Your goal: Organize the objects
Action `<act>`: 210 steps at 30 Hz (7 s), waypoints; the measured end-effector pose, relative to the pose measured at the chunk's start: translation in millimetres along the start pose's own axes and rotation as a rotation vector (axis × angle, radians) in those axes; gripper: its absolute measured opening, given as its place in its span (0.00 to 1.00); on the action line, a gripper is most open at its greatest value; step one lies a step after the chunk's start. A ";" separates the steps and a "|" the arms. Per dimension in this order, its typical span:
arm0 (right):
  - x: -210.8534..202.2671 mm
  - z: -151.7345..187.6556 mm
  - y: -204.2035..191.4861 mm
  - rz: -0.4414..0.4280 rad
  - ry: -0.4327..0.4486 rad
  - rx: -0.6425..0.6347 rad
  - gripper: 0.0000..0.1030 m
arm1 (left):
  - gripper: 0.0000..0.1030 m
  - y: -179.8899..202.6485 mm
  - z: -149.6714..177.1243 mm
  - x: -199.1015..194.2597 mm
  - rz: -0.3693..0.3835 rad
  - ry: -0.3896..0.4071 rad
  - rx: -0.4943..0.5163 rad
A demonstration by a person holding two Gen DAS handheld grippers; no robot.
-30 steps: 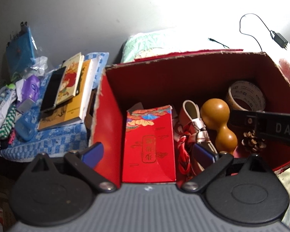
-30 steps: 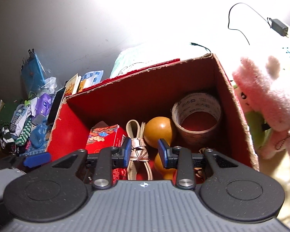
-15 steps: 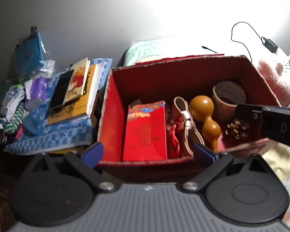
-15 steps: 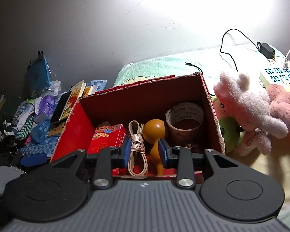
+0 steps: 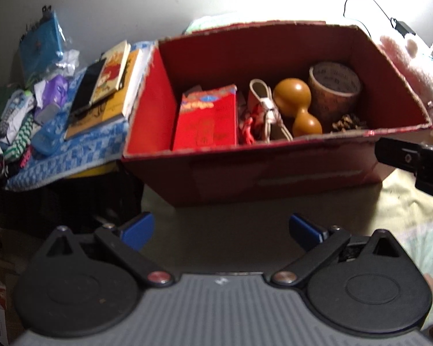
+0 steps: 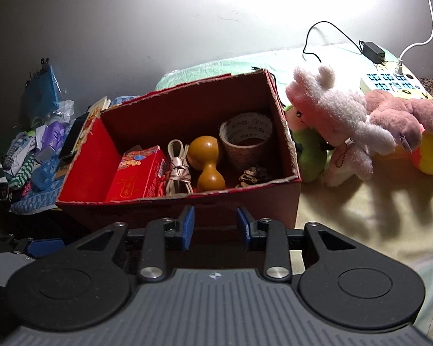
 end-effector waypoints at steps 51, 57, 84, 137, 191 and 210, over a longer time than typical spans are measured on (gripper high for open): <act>-11.5 -41.2 -18.1 0.034 0.032 -0.075 0.49 | 0.97 -22.1 -57.7 -20.5 0.025 0.084 -0.067; -0.3 -37.7 -17.8 0.050 0.012 -0.066 0.49 | 0.97 -23.2 -55.1 -7.6 0.041 0.060 -0.072; 36.0 -61.7 -11.9 0.115 0.078 -0.081 0.49 | 0.97 -29.4 -78.5 25.2 0.020 0.084 -0.069; 67.4 -52.3 -3.7 0.165 0.034 -0.105 0.61 | 0.97 -24.3 -69.4 65.0 0.025 0.034 -0.023; 66.5 -48.3 4.6 0.145 0.022 -0.045 0.60 | 0.97 -17.5 -65.3 68.1 0.042 0.015 -0.011; 43.1 -55.8 5.9 0.158 0.121 -0.048 0.59 | 0.97 -28.8 -92.3 45.4 0.034 0.157 -0.019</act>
Point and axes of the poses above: each gripper's, at about its wrist camera, not at the fingertips, and x roughly the way its jaws point, y to its right, z to its underside, the point moved 4 cm from there along x, roughly the way its jaws point, and after that the axes turned 15 degrees about y, right-handed, at the moved point
